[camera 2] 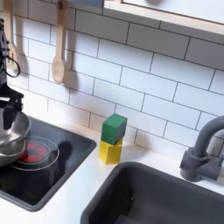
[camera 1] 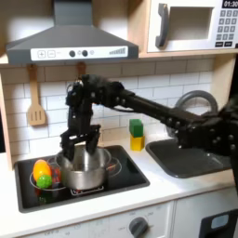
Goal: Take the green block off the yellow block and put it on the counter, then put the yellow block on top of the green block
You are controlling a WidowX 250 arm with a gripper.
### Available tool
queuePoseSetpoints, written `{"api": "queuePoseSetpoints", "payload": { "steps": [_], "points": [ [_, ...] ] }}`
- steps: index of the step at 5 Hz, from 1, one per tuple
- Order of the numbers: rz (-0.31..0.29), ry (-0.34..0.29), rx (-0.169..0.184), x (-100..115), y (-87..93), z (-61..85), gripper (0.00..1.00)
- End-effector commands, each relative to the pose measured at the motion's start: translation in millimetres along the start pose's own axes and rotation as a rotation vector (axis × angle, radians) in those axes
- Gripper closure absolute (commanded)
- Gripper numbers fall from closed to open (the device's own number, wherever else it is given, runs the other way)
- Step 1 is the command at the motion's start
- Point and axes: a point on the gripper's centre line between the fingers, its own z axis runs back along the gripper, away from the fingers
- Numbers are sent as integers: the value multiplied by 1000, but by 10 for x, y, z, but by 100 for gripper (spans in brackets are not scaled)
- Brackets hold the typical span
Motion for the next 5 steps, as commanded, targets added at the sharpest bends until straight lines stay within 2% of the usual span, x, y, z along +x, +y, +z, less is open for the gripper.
{"api": "queuePoseSetpoints", "payload": {
  "steps": [1, 2, 4, 5],
  "points": [
    [-40, 45, -49, -154, -236, -140, 0],
    [-64, 54, -40, -172, -283, -166, 0],
    [-36, 55, -42, -164, -241, -172, 0],
    [-49, 64, -57, -208, -363, -200, 0]
  ]
}}
